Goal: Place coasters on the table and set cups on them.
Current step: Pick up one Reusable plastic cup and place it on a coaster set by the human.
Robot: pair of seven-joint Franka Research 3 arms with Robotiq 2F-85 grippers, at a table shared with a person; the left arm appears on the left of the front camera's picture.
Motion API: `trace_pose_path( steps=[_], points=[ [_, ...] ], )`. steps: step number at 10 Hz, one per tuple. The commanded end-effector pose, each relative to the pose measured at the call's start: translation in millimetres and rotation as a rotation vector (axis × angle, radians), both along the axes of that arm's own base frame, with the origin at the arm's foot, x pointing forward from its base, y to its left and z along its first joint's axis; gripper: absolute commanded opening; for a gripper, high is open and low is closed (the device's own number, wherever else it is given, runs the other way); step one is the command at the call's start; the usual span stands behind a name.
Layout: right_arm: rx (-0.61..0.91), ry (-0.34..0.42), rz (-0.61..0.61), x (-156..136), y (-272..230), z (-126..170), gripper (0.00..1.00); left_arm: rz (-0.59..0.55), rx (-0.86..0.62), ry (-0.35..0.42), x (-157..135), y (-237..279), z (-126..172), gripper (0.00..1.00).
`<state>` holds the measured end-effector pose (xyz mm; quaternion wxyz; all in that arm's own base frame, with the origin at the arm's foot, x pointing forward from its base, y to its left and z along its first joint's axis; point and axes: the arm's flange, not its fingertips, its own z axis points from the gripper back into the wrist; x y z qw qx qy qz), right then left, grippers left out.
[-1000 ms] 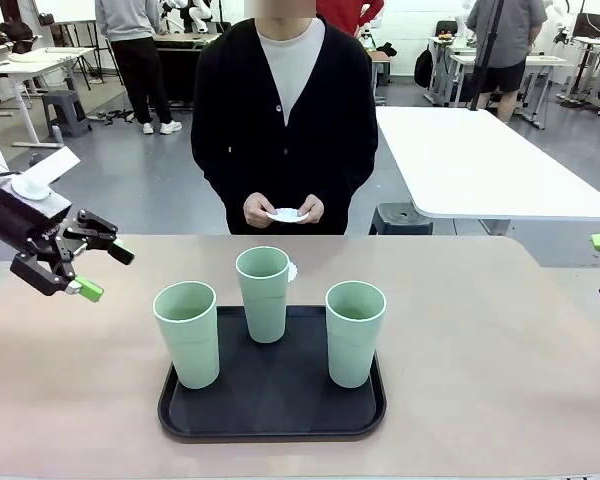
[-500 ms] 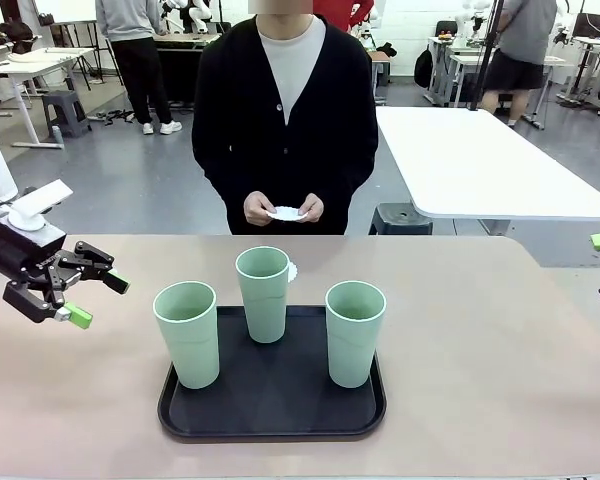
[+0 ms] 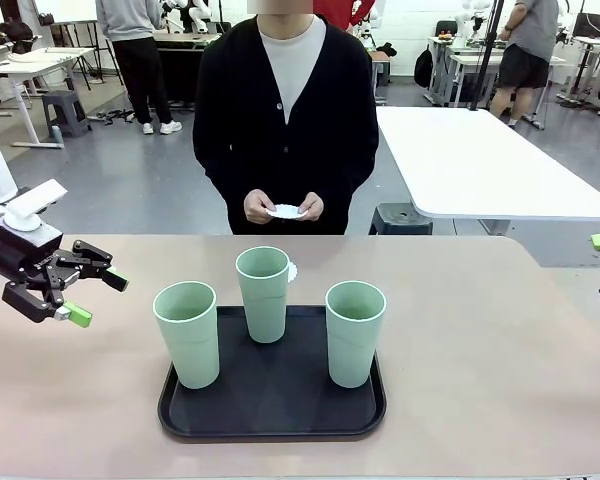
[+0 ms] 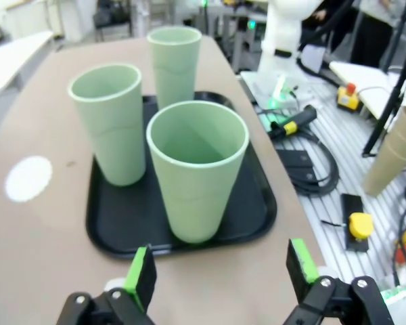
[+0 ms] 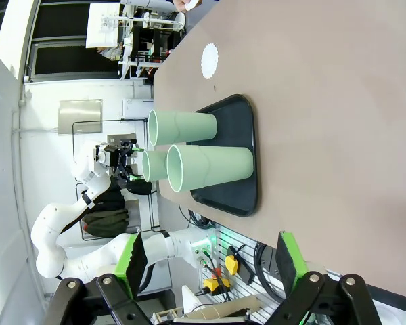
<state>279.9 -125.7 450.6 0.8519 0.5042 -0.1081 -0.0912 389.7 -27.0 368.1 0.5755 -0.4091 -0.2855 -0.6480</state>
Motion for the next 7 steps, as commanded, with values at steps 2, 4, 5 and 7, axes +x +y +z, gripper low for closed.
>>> trace_pose_path(
  steps=[2, 4, 5, 7],
  points=[
    [0.011, -0.005, 0.005, 0.4, 0.0, -0.3, 1.0, -0.007, -0.005, 0.002, -0.4, 0.1, -0.6, 1.0],
    [0.011, -0.005, 0.005, 0.4, 0.0, -0.3, 1.0, 0.037, 0.067, 0.006, 9.2, -1.9, -6.8, 1.0],
    [0.011, -0.005, 0.005, 0.4, 0.0, -0.3, 1.0, 0.013, 0.056, -0.055, 15.3, 2.3, -9.7, 1.0],
    [0.011, -0.005, 0.005, 0.4, 0.0, -0.3, 1.0, -0.042, -0.015, -0.171, 13.4, 1.4, -26.9, 1.0]
  ],
)
